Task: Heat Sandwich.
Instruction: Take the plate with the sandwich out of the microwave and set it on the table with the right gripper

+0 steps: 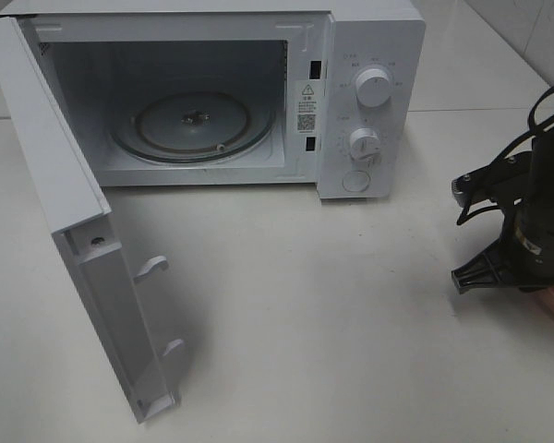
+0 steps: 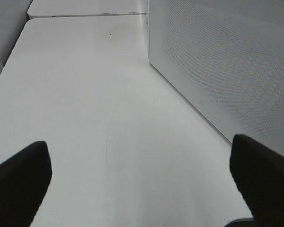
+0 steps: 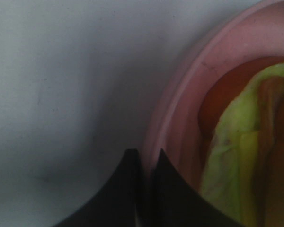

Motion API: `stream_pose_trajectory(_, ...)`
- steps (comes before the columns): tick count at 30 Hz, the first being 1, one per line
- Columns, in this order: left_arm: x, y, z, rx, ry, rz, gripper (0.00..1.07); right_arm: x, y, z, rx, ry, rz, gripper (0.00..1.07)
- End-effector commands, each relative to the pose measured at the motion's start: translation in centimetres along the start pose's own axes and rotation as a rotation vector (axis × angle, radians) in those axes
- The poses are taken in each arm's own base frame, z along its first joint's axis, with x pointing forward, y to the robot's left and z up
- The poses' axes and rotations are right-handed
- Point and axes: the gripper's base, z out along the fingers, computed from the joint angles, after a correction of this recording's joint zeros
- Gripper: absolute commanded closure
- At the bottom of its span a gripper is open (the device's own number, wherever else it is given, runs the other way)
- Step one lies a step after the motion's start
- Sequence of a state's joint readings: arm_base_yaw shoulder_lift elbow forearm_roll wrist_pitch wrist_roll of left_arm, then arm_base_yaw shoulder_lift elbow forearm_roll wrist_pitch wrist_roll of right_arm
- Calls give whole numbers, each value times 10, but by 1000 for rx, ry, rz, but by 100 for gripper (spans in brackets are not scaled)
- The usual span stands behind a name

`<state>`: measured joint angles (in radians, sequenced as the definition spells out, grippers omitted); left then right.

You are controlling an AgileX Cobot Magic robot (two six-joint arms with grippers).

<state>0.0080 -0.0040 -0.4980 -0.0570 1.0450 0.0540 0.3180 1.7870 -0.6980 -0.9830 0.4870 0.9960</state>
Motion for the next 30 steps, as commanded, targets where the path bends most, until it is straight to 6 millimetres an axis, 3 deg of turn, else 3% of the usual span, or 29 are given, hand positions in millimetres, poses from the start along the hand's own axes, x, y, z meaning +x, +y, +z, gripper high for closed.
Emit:
stream_pose_trajectory(1,1,0,-2,-5,-25,0,10,-2,-1,5,24,-6,10,106)
stream_pose_trajectory(19,1,0,-2,-5,-25,0,10,-2,0,5,8,-6,35,93)
stream_pose_trajectory(23,1,0,-2,-5,-25,0,10,-3,-1,0,1,-15,55,82)
stream_pose_trajectory(25,1,0,-2,-5,-25,0,10,-4,-3,-5,-9,-26,82,70)
stream_pose_trajectory(26,1,0,-2,-5,-25,0,10,-4,-3,-5,-9,-26,82,70)
stream_pose_trajectory(30,1,0,-2,-5,-25,0,10,-3,-5,-15,-38,-24,96,48)
